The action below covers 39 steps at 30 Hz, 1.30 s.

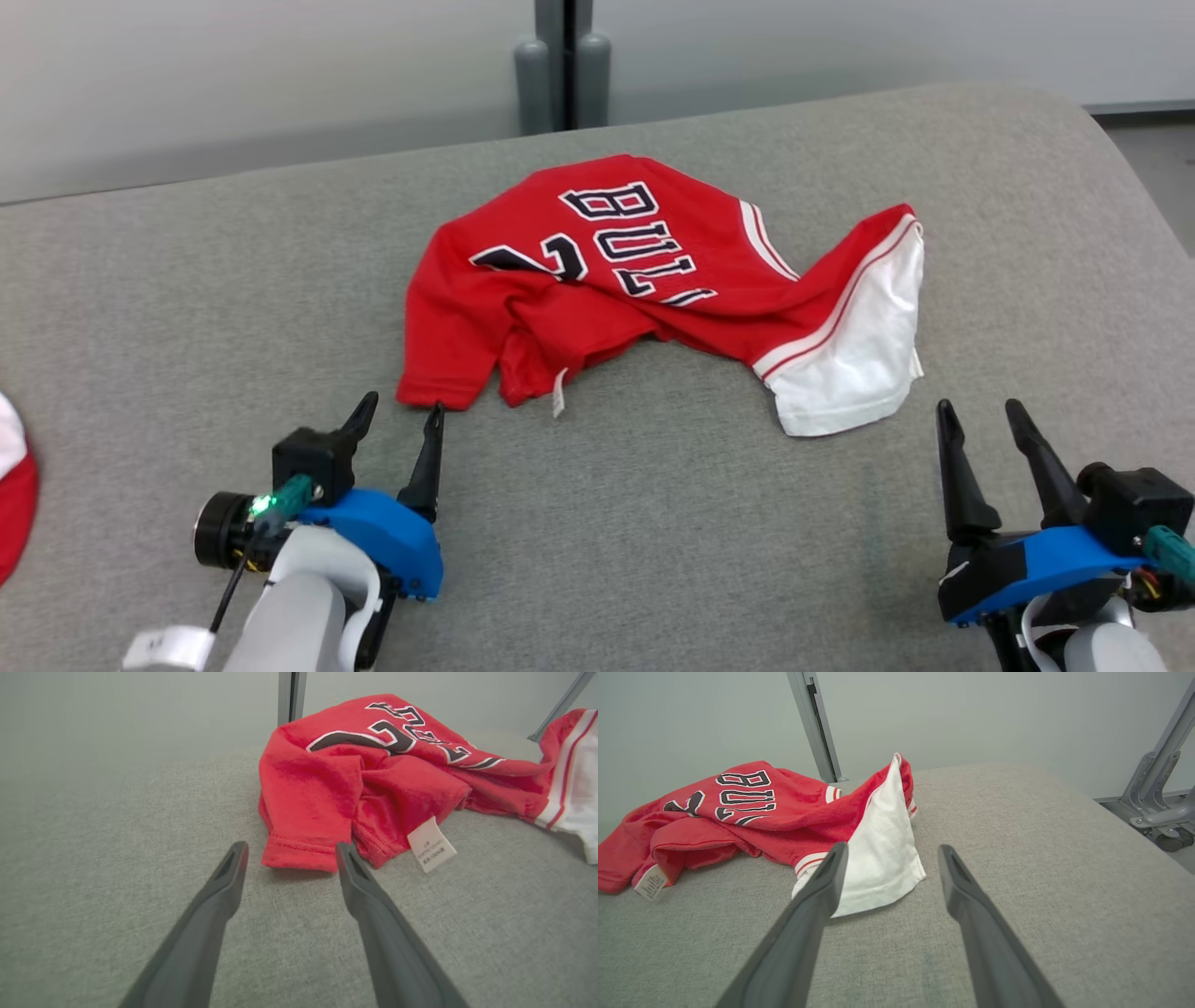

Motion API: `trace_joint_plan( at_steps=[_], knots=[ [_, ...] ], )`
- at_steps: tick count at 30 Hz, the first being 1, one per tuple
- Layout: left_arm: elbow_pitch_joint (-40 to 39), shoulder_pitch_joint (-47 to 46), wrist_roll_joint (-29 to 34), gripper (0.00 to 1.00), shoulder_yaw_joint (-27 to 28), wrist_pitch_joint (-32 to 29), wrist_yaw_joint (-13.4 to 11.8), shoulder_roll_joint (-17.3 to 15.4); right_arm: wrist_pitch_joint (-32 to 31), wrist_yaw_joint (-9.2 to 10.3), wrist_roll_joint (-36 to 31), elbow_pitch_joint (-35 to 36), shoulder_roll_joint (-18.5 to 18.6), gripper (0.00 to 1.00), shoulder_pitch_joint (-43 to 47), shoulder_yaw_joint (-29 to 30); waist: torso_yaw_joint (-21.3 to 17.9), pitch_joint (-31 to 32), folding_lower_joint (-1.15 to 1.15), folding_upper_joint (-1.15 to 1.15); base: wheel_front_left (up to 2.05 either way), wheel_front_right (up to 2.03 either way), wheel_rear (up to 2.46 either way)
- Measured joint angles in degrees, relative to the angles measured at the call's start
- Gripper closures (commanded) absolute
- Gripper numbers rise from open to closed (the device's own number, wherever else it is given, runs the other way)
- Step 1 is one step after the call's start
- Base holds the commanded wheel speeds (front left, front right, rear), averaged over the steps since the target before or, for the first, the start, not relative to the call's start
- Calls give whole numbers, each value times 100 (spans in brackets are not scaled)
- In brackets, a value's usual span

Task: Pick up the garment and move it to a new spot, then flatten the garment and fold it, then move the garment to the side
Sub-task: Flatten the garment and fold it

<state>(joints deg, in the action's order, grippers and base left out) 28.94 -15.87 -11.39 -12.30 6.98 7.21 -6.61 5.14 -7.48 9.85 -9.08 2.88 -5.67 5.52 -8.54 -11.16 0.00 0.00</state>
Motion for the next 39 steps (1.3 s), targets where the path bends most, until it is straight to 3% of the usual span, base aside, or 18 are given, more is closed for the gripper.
trace_joint_plan(
  at_steps=[11, 12, 13, 17, 20, 31, 32, 33, 34, 39],
  knots=[
    [1085, -872, -74, 0, 10, -415, -131, -57, 175, 0, 203, -216, 1, 0, -153, -277, -341, -282, 0, 0, 0, 0, 0],
    [1172, -939, -90, 15, 25, -459, -136, -54, 182, 0, 222, -238, 0, 0, -171, -304, -357, -296, 0, 0, 0, 0, 0],
    [1244, -993, -135, 100, 48, -490, -138, -54, 198, 0, 237, -245, 0, 0, -197, -338, -378, -314, 0, 0, 0, 0, 0],
    [1333, -1246, -244, 100, 137, -353, -155, -67, 255, 0, 268, -233, 0, 0, -253, -421, -442, -407, 0, 0, 0, 0, 0],
    [1307, -1576, -325, 100, 212, -311, -110, -260, 289, 0, 305, -188, -1, 0, -353, -533, -534, -505, 0, 0, 0, 0, 0],
    [498, -2960, -548, 100, -350, -1156, 21, -2149, 586, 0, 725, -297, -2, 0, -632, -1156, -1313, -1018, 1, 0, 0, 0, 0],
    [413, -3070, -516, 77, -372, -1159, 22, -2316, 622, 0, 780, -342, -2, 0, -656, -1194, -1377, -1068, 1, 0, 0, 0, 0],
    [346, -3161, -524, 44, -376, -1157, 22, -2455, 655, 0, 823, -387, 0, 0, -686, -1235, -1431, -1111, 1, 0, 0, 0, 0],
    [305, -3233, -525, 0, -405, -1151, 22, -2565, 690, 0, 871, -431, -1, 0, -728, -1262, -1483, -1149, 1, 0, 0, 0, 0],
    [328, -3271, -612, 0, -483, -1284, 15, -2683, 815, 0, 955, -633, -1, 0, -836, -1294, -1565, -1182, 1, 0, 0, 0, 0]
  ],
)
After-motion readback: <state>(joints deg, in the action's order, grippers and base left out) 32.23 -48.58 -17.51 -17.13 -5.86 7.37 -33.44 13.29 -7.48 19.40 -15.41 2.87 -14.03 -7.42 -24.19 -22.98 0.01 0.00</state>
